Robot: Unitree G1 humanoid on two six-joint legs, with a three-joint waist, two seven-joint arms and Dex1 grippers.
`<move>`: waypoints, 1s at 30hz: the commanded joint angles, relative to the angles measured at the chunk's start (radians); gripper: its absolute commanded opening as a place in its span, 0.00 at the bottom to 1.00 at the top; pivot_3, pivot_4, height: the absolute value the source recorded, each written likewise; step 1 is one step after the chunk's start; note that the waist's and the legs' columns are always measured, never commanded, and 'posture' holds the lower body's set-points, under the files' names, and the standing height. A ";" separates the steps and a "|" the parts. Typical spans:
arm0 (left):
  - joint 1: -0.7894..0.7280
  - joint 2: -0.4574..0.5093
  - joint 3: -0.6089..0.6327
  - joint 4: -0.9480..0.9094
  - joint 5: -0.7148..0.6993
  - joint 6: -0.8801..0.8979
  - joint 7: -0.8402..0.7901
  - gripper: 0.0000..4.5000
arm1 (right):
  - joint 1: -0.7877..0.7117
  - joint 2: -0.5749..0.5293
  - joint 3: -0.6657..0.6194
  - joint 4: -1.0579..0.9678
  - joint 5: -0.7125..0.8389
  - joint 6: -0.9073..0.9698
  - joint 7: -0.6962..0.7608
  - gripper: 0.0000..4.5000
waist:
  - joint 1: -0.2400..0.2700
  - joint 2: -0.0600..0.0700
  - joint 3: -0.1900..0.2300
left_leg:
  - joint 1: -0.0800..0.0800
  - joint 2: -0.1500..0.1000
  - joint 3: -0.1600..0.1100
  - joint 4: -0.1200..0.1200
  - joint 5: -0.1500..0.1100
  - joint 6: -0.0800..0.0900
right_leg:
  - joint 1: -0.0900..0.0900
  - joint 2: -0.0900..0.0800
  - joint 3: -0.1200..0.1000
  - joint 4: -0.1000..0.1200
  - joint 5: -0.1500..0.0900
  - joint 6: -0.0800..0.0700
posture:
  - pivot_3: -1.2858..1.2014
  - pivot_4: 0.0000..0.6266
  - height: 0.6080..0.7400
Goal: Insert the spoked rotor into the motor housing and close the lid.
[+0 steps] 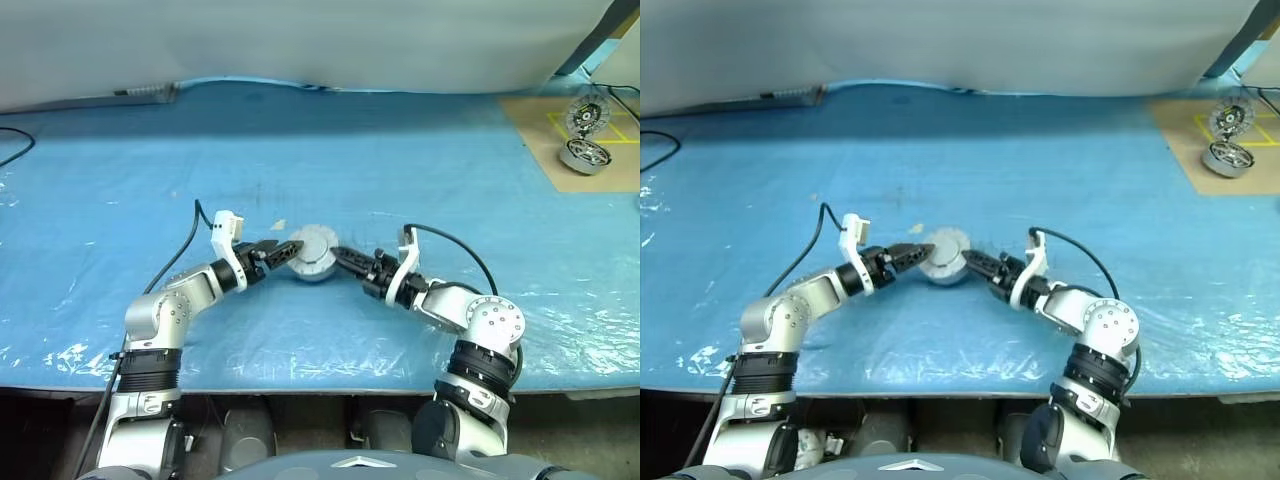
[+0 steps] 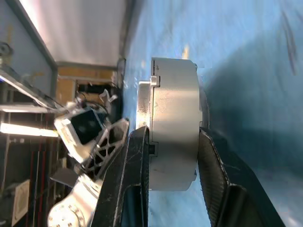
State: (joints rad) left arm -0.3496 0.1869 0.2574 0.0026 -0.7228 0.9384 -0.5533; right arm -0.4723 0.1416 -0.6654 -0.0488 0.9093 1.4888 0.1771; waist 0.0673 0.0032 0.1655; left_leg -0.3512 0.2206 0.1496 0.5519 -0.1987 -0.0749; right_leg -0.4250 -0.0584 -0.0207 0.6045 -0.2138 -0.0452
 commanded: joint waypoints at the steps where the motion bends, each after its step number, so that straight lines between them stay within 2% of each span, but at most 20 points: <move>1: -0.008 -0.033 0.149 0.013 -0.170 0.091 0.082 1.00 | -0.058 0.028 -0.026 -0.002 0.095 -0.042 -0.013 0.24 | 0.000 0.000 0.000 | 0.000 0.000 0.000 0.000 0.000 0.000 | 0.000 0.000 0.000 0.000 0.000 0.000 | 0.52 0.24 1.00; 4: -0.010 -0.074 0.236 0.041 -0.270 0.130 0.169 1.00 | -0.082 0.042 -0.015 0.014 0.126 -0.076 -0.040 0.24 | 0.002 0.000 0.000 | -0.001 0.000 0.000 -0.001 0.000 0.000 | 0.000 0.001 0.000 -0.001 0.000 0.000 | 0.52 0.24 1.00; 9: -0.001 -0.144 0.309 0.046 -0.419 0.158 0.273 1.00 | -0.093 0.060 0.036 0.026 0.169 -0.106 -0.074 0.24 | 0.003 0.000 0.000 | -0.002 0.000 -0.001 -0.001 0.000 0.000 | 0.000 0.000 -0.001 -0.002 0.002 0.004 | 0.52 0.24 1.00; 23: 0.024 -0.253 0.247 0.065 -0.547 0.128 0.390 1.00 | -0.036 0.069 0.179 0.003 0.321 -0.126 -0.167 0.24 | 0.003 -0.001 0.000 | -0.002 0.000 -0.001 -0.001 0.000 0.000 | 0.000 0.000 -0.001 -0.002 0.002 0.006 | 0.52 0.24 1.00; 29: 0.014 -0.259 0.230 0.079 -0.587 0.108 0.401 1.00 | -0.018 0.048 0.226 0.006 0.362 -0.153 -0.189 0.24 | 0.003 -0.001 0.001 | -0.003 0.000 -0.001 -0.001 0.000 0.000 | 0.000 0.001 -0.001 -0.002 0.002 0.007 | 0.52 0.24 1.00; 30: 0.015 -0.259 0.231 0.083 -0.593 0.104 0.407 0.96 | -0.017 0.044 0.230 0.007 0.367 -0.157 -0.191 0.24 | 0.003 -0.001 0.001 | -0.003 0.000 -0.001 -0.001 0.000 0.000 | 0.000 0.001 -0.001 -0.002 0.002 0.007 | 0.52 0.24 1.00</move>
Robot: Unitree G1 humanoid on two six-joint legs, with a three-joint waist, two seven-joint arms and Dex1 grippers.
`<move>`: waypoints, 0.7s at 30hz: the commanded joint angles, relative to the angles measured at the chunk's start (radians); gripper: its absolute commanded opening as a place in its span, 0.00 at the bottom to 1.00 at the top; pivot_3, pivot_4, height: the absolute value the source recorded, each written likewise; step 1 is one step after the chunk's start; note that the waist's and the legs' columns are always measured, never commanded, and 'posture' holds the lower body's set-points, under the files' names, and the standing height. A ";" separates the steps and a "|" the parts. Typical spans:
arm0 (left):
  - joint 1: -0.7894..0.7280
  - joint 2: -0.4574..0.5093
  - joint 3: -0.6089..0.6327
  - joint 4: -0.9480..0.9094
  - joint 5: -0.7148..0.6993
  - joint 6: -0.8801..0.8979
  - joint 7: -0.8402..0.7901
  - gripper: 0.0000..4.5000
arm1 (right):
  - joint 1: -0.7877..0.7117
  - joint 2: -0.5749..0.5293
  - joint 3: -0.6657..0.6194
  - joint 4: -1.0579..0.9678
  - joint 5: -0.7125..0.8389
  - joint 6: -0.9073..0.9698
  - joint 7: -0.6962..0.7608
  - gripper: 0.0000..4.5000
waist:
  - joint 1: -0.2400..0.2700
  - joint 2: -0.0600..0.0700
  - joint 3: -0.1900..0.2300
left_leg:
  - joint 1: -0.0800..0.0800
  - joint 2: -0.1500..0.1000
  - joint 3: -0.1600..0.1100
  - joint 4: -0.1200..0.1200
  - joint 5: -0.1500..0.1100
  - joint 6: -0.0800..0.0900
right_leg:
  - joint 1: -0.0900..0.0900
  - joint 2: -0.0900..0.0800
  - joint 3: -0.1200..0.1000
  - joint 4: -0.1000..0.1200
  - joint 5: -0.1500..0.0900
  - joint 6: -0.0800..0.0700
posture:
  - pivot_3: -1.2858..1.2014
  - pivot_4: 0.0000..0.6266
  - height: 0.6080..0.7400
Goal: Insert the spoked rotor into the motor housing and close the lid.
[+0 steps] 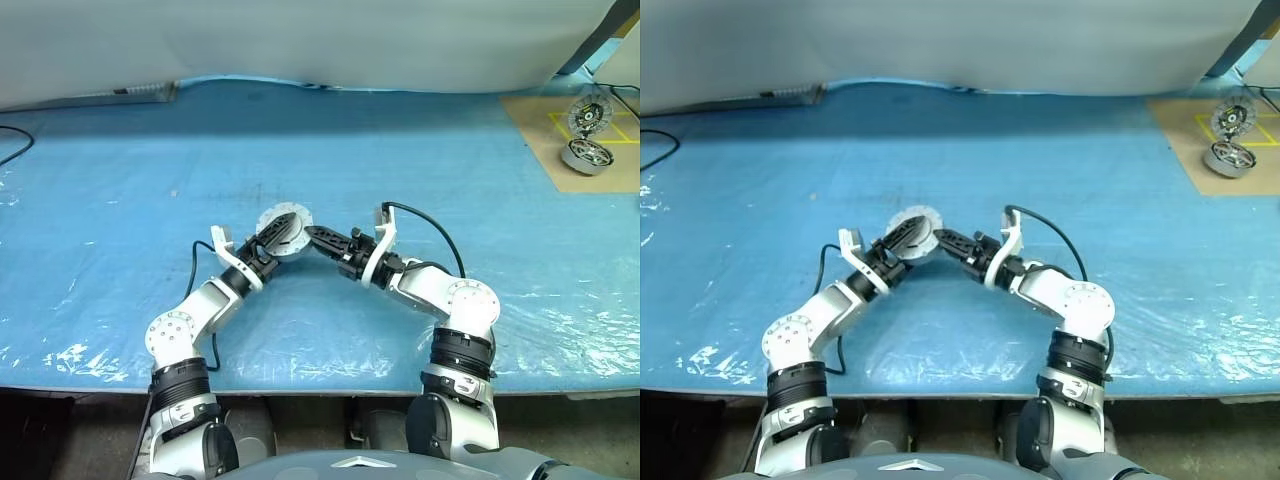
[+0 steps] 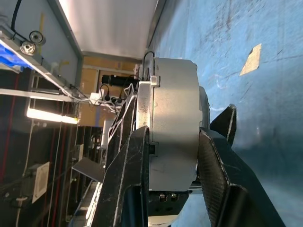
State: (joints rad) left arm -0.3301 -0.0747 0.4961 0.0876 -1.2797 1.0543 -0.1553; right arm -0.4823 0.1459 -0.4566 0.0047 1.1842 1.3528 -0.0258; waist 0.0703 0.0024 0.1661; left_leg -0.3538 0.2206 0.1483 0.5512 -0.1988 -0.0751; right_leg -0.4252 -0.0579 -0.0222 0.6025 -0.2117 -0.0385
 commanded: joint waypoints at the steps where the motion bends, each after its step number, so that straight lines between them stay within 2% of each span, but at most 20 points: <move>1: -0.002 0.003 -0.008 -0.001 -0.040 -0.016 0.012 0.91 | -0.006 0.036 0.025 -0.045 0.096 -0.026 0.009 0.24 | 0.001 0.000 0.000 | 0.000 0.000 0.000 0.000 0.000 0.000 | 0.000 0.000 0.000 0.000 0.000 0.000 | 0.52 0.24 1.00; 2: 0.002 0.004 -0.008 -0.002 -0.047 -0.021 0.014 0.87 | -0.005 0.033 0.028 -0.044 0.100 -0.031 0.007 0.24 | 0.001 0.000 0.000 | 0.000 0.000 0.000 0.000 0.000 0.000 | 0.000 0.000 0.000 0.000 0.000 0.000 | 0.52 0.24 1.00; 6: 0.022 -0.002 0.009 -0.026 -0.103 -0.052 0.039 0.57 | 0.002 0.019 0.039 -0.047 0.087 -0.069 -0.005 0.24 | 0.000 0.000 0.000 | -0.001 0.000 0.000 0.000 0.000 0.000 | 0.000 0.000 0.000 0.000 0.000 0.000 | 0.52 0.24 1.00; 10: 0.034 0.009 -0.005 -0.038 -0.106 -0.091 0.064 0.56 | 0.031 -0.046 0.123 -0.095 -0.050 -0.182 0.060 0.24 | 0.000 0.000 0.000 | -0.004 0.000 0.000 0.000 0.000 0.000 | 0.000 0.000 0.000 0.000 0.000 0.000 | 0.52 0.24 1.00; 13: 0.004 0.032 -0.009 -0.001 -0.080 -0.132 0.059 0.55 | 0.064 -0.145 0.247 -0.123 -0.205 -0.274 0.136 0.24 | 0.002 -0.001 0.000 | -0.006 0.000 -0.001 0.002 0.000 0.000 | 0.000 0.000 -0.001 0.000 0.000 0.001 | 0.52 0.24 1.00; 21: -0.202 0.151 -0.027 0.263 0.061 -0.230 -0.028 0.54 | 0.141 -0.270 0.371 -0.176 -0.457 -0.576 0.263 0.88 | 0.009 -0.003 0.001 | -0.006 0.000 -0.003 0.008 0.000 0.000 | 0.000 0.000 -0.002 0.002 0.001 0.006 | 0.52 0.24 1.00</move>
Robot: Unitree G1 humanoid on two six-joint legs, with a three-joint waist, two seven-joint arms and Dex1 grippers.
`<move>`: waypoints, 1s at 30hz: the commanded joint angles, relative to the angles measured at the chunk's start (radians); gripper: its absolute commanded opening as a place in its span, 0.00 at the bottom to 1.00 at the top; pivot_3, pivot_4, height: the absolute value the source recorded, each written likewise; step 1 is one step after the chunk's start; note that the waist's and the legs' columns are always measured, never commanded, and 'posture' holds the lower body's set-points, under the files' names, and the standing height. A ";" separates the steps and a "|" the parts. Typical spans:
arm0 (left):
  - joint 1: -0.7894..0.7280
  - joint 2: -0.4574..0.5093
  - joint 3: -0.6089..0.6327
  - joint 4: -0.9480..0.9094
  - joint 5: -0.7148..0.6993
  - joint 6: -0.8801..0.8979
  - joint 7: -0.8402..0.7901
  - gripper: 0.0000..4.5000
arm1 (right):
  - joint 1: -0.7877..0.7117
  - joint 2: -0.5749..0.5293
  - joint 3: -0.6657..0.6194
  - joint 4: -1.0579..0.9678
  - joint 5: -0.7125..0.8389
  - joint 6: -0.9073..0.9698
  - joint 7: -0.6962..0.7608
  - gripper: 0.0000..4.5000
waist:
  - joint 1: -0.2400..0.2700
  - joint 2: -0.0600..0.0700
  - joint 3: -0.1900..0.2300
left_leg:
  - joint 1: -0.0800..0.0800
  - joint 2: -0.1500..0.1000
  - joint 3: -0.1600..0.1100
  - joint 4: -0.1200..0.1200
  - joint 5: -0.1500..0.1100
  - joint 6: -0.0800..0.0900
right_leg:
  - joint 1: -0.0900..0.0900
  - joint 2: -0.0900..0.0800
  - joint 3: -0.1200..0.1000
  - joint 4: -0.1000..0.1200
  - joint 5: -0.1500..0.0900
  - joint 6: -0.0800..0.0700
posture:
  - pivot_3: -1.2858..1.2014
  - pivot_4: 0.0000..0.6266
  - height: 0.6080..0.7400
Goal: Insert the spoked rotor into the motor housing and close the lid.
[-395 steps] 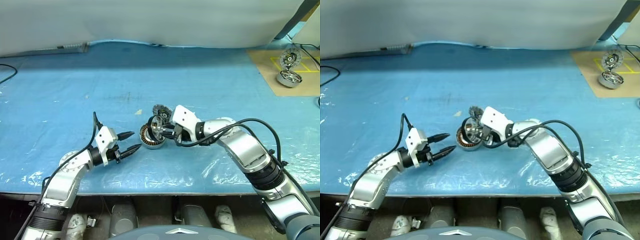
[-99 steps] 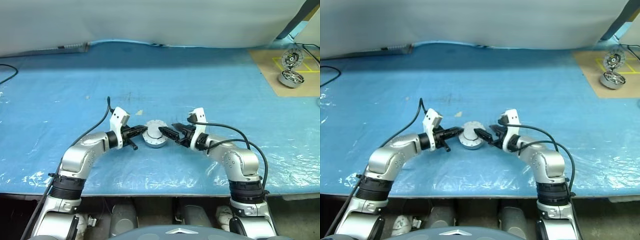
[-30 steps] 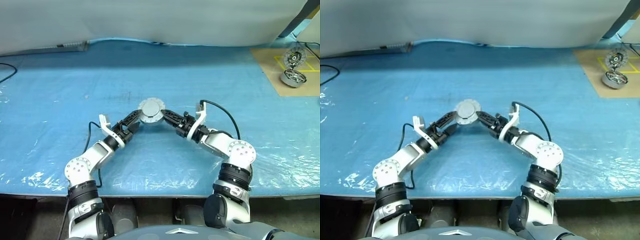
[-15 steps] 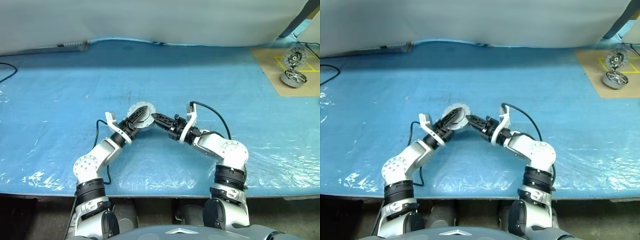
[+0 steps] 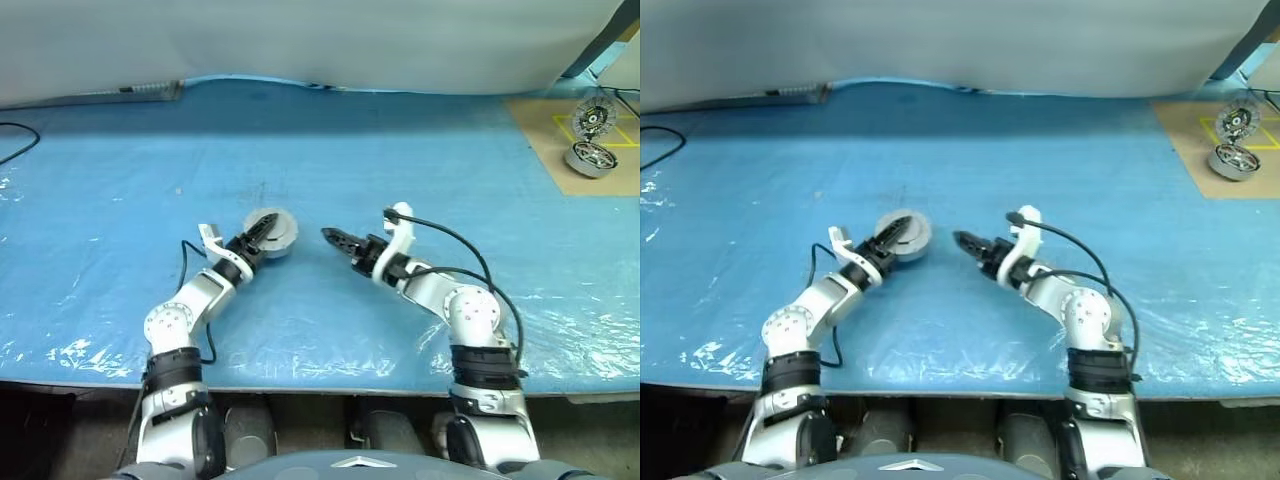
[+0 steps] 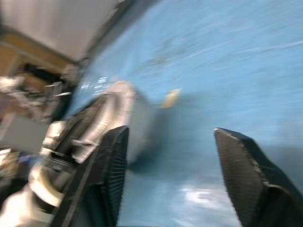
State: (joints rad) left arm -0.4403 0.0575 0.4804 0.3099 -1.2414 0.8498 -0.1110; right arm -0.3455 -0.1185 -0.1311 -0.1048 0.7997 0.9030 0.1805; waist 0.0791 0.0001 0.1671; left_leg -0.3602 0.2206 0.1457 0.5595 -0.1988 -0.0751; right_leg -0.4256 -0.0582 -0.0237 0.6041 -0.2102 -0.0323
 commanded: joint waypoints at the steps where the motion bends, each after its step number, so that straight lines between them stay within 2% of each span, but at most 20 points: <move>1: -0.124 0.031 -0.013 0.084 0.044 -0.035 -0.089 0.54 | 0.015 -0.023 0.068 -0.074 -0.117 -0.172 0.080 0.95 | 0.000 -0.001 0.001 | 0.000 0.000 0.000 0.001 0.000 0.000 | 0.000 0.000 0.000 0.001 0.001 -0.001 | 0.52 0.24 1.00; 2: -0.145 0.039 -0.013 0.113 0.060 -0.041 -0.102 0.54 | 0.022 -0.033 0.084 -0.076 -0.147 -0.203 0.096 1.00 | 0.000 -0.001 0.001 | 0.000 0.000 0.000 0.002 0.000 0.000 | -0.001 0.000 0.000 0.001 0.001 -0.001 | 0.52 0.24 1.00; 6: -0.284 0.071 -0.025 0.308 0.163 -0.099 -0.183 0.54 | 0.079 -0.112 0.201 -0.078 -0.347 -0.411 0.182 1.00 | 0.005 -0.002 0.001 | -0.001 -0.002 -0.001 0.003 0.000 0.000 | 0.000 -0.001 0.000 0.001 0.002 -0.001 | 0.52 0.24 1.00; 10: -0.466 0.083 -0.048 0.600 0.312 -0.241 -0.273 0.54 | 0.125 -0.170 0.303 -0.036 -0.542 -0.571 0.182 1.00 | 0.013 -0.005 0.003 | -0.002 -0.002 -0.002 0.003 0.000 0.000 | 0.000 -0.001 0.000 0.001 0.002 -0.001 | 0.52 0.24 1.00; 16: -0.644 0.074 -0.011 0.874 0.439 -0.437 -0.288 0.54 | 0.159 -0.156 0.320 -0.013 -0.631 -0.634 0.171 1.00 | 0.014 -0.008 0.005 | -0.006 -0.004 -0.005 0.003 0.000 0.000 | 0.000 -0.001 0.000 0.001 0.002 -0.001 | 0.52 0.24 1.00; 22: -0.666 0.081 0.006 0.969 0.541 -0.520 -0.199 0.54 | 0.172 -0.138 0.317 -0.013 -0.663 -0.635 0.173 1.00 | 0.014 -0.009 0.005 | -0.006 -0.004 -0.005 0.004 0.000 0.000 | 0.000 -0.001 0.000 0.001 0.002 -0.001 | 0.52 0.24 1.00; 28: -0.583 0.146 0.021 0.954 0.592 -0.492 -0.180 0.97 | 0.177 -0.129 0.317 -0.013 -0.671 -0.624 0.183 1.00 | 0.009 -0.009 0.005 | 0.002 -0.004 -0.006 0.005 0.000 0.000 | 0.006 -0.002 0.000 0.002 0.003 -0.003 | 0.52 0.24 1.00; 30: -0.535 0.173 0.000 0.920 0.617 -0.442 -0.204 0.99 | 0.180 -0.127 0.318 -0.016 -0.667 -0.620 0.191 1.00 | 0.001 -0.009 0.005 | 0.011 -0.003 -0.004 0.003 0.000 0.000 | 0.012 -0.001 0.001 0.002 0.001 -0.005 | 0.52 0.24 1.00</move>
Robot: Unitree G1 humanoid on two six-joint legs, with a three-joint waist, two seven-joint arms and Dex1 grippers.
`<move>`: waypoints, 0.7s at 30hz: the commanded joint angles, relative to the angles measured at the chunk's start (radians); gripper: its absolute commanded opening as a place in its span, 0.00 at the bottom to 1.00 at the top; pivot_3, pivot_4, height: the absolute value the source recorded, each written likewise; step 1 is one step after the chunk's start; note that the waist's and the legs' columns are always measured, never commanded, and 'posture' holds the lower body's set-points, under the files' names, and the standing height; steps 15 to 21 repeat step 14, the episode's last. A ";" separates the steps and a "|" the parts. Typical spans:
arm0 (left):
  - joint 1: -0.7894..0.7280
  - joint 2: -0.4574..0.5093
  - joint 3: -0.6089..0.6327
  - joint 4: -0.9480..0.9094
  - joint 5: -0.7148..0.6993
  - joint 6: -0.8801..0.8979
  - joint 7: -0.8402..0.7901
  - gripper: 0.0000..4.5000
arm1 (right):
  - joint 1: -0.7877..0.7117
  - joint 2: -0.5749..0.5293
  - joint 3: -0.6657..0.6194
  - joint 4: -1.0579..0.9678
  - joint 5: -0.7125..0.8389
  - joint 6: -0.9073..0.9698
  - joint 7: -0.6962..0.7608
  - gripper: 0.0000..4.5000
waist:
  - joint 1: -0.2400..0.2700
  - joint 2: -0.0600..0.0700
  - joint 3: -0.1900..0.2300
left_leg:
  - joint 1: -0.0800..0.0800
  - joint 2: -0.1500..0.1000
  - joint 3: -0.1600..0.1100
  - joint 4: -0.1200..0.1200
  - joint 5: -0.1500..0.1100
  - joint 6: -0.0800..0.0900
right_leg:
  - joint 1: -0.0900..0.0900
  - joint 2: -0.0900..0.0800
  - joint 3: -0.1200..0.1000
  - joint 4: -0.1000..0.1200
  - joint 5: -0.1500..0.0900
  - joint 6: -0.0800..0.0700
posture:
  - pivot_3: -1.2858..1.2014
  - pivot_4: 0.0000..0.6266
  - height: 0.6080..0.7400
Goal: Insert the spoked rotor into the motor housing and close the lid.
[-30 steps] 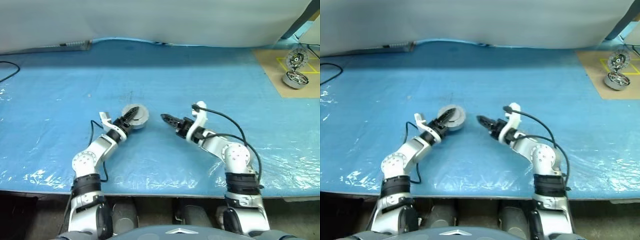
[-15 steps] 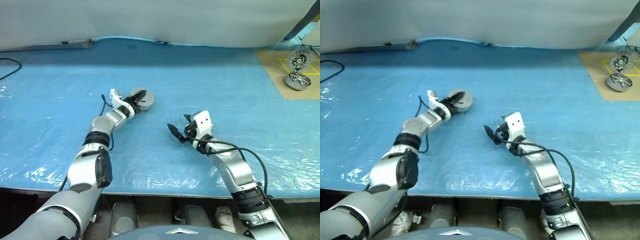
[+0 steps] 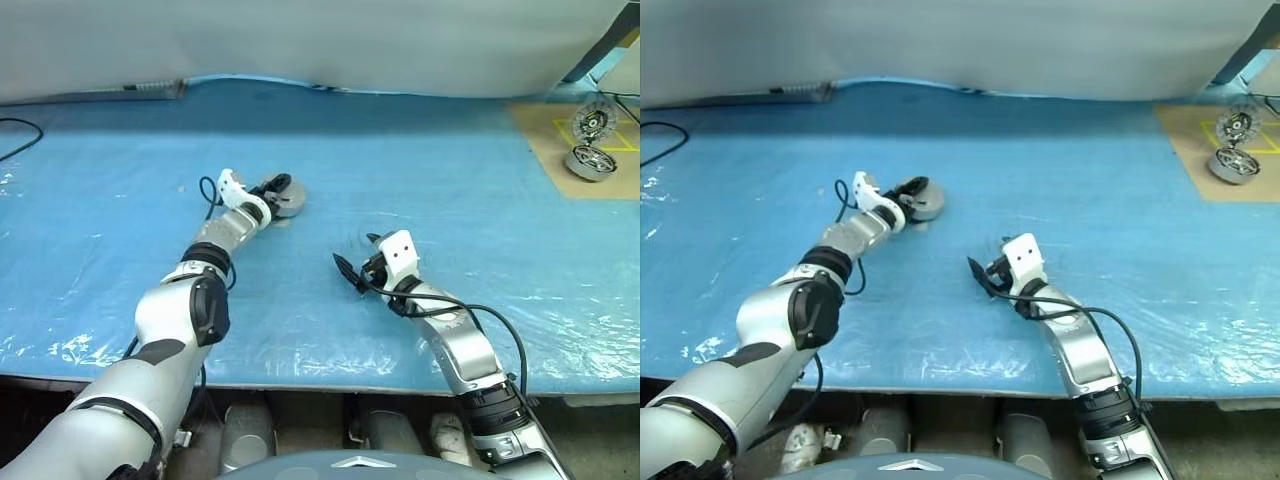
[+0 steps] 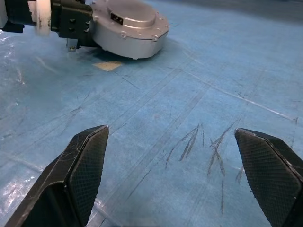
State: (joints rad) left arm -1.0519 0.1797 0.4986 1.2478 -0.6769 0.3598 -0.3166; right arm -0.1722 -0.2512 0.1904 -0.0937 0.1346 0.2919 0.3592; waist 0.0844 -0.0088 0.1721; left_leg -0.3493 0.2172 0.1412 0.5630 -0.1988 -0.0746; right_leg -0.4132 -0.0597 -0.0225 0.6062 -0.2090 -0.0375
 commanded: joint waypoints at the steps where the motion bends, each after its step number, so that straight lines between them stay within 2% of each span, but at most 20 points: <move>1: 0.105 0.064 -0.031 -0.045 0.061 0.083 -0.015 0.99 | 0.008 0.007 -0.004 -0.029 0.002 -0.007 0.017 1.00 | -0.007 0.000 0.000 | 0.003 0.000 0.000 0.000 0.000 0.000 | 0.003 0.000 0.000 0.000 -0.002 -0.002 | 0.52 0.24 1.00; 4: 0.266 0.104 -0.123 -0.279 0.087 0.250 -0.124 0.99 | 0.014 0.009 -0.008 -0.043 0.012 0.001 0.032 1.00 | -0.018 0.001 -0.001 | 0.008 0.001 0.002 -0.001 0.000 0.000 | 0.007 0.000 0.001 -0.001 -0.004 0.000 | 0.52 0.24 1.00; 7: 0.494 0.157 -0.243 -0.631 0.104 0.378 -0.182 0.99 | 0.021 0.008 -0.015 -0.053 0.025 0.009 0.054 1.00 | -0.028 0.003 -0.003 | 0.009 0.003 0.005 -0.002 0.000 0.000 | 0.007 0.000 0.001 0.000 -0.003 -0.006 | 0.52 0.24 1.00; 10: 0.700 0.215 -0.346 -0.932 0.179 0.286 -0.222 0.99 | 0.031 0.010 -0.025 -0.059 0.040 0.011 0.074 1.00 | -0.039 0.007 -0.005 | 0.010 0.004 0.006 -0.006 0.000 0.000 | 0.006 0.000 0.000 -0.001 -0.005 -0.009 | 0.52 0.24 1.00; 12: 0.789 0.208 -0.361 -1.063 0.213 0.161 -0.232 0.99 | 0.041 0.019 -0.036 -0.066 0.056 0.011 0.079 1.00 | -0.042 0.009 -0.006 | 0.010 0.005 0.007 -0.009 -0.001 0.001 | 0.006 0.000 0.000 -0.002 -0.006 -0.009 | 0.52 0.24 1.00; 14: 0.856 0.177 -0.362 -1.157 0.271 -0.003 -0.205 0.99 | 0.055 0.043 -0.063 -0.071 0.072 -0.039 0.070 1.00 | -0.041 0.009 -0.006 | 0.010 0.005 0.007 -0.010 -0.001 0.001 | 0.005 0.000 0.000 -0.003 -0.010 -0.003 | 0.52 0.24 1.00; 21: 0.856 0.177 -0.362 -1.157 0.271 -0.003 -0.205 0.99 | 0.055 0.043 -0.063 -0.071 0.072 -0.039 0.070 1.00 | -0.041 0.009 -0.006 | 0.010 0.005 0.007 -0.010 -0.001 0.001 | 0.005 0.000 0.000 -0.003 -0.010 -0.003 | 0.52 0.24 1.00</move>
